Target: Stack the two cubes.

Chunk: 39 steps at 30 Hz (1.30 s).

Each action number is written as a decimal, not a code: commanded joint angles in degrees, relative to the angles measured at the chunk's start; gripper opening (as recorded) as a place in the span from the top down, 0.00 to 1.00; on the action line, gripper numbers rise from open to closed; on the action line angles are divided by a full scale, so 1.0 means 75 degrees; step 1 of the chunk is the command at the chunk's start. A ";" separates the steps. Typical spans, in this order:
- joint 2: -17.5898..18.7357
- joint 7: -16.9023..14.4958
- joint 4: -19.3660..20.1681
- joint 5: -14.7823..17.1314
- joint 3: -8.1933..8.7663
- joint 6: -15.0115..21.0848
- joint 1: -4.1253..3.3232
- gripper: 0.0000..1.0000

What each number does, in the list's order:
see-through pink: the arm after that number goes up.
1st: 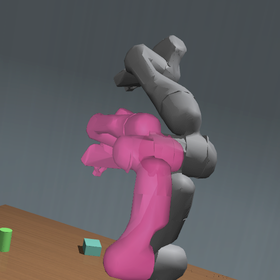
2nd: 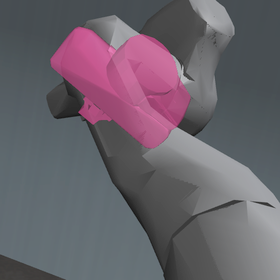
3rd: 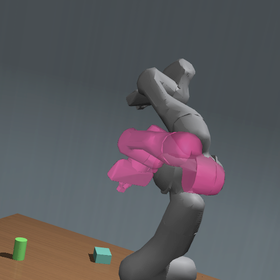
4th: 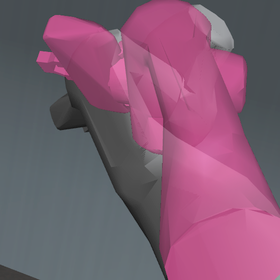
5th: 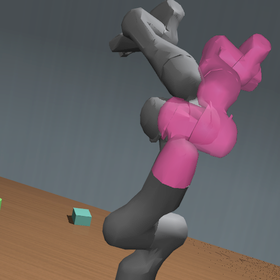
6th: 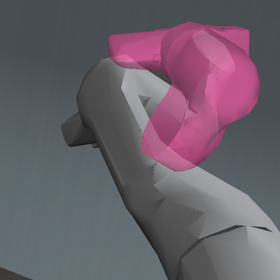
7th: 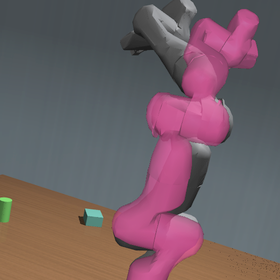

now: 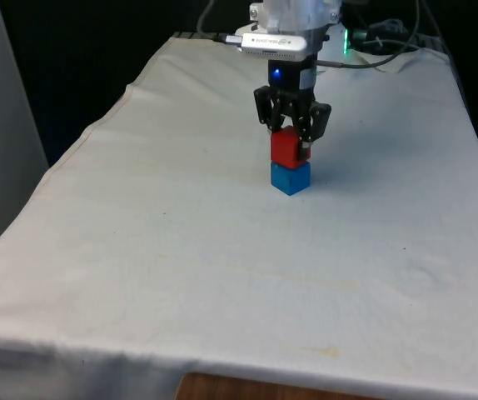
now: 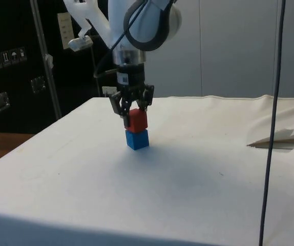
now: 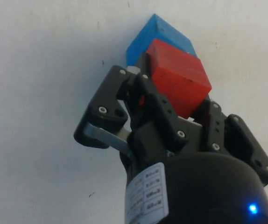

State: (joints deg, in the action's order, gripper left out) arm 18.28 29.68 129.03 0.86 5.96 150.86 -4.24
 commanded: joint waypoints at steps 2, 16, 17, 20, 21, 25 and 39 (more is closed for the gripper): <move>0.0000 -0.0008 0.0000 0.0000 0.0008 0.0000 0.0008 1.00; 0.0000 -0.0130 0.0000 0.0122 0.0008 -0.0008 0.0069 0.21; -0.0008 -0.0130 0.0000 0.0122 0.0008 -0.0015 0.0069 0.11; -0.0008 -0.0130 0.0000 0.0122 0.0008 -0.0015 0.0069 0.00; -0.0008 -0.0130 0.0000 0.0122 0.0008 -0.0015 0.0069 0.00; -0.0008 -0.0138 0.0000 0.0130 0.0008 -0.0015 0.0076 0.00; -0.0756 0.0061 -0.0076 -0.0138 0.0107 -0.0749 -0.0061 0.00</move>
State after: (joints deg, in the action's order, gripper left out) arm 13.01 29.45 128.69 0.52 6.53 145.99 -4.41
